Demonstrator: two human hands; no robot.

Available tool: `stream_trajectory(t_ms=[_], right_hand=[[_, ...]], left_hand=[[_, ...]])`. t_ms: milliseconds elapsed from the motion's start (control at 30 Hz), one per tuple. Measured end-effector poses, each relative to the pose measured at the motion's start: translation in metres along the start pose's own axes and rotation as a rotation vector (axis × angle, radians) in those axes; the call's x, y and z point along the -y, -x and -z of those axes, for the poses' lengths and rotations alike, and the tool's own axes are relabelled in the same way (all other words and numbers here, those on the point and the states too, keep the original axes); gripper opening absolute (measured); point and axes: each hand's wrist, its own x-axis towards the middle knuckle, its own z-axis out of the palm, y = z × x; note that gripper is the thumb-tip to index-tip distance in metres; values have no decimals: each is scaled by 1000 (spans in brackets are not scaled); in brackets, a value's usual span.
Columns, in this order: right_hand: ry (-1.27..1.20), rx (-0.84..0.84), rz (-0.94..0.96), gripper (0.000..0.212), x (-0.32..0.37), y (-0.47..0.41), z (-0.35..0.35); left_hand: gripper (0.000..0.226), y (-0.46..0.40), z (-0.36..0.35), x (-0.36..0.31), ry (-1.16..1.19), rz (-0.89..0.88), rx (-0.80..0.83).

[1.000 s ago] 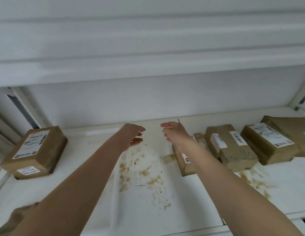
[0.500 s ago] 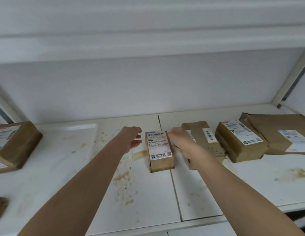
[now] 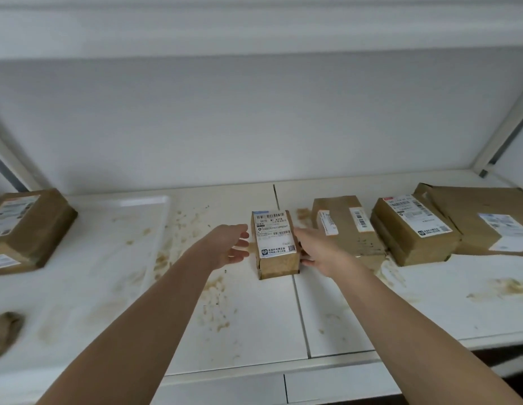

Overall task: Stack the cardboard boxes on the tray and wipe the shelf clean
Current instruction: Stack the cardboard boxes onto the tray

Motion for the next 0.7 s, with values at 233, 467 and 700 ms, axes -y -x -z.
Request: stream_trajectory(t_ms=[233,467,700], right_hand=[[-76,-63,-3,24,-9,6,1],[-50,-82,19,24,-7,14,-4],[36,-7,40,28,5,21,0]], left_hand=[[24,-1,-7,10,19,0,60],[21,1,-9,14,41,-8,82],[24,10,-12,6,26,-44,73]])
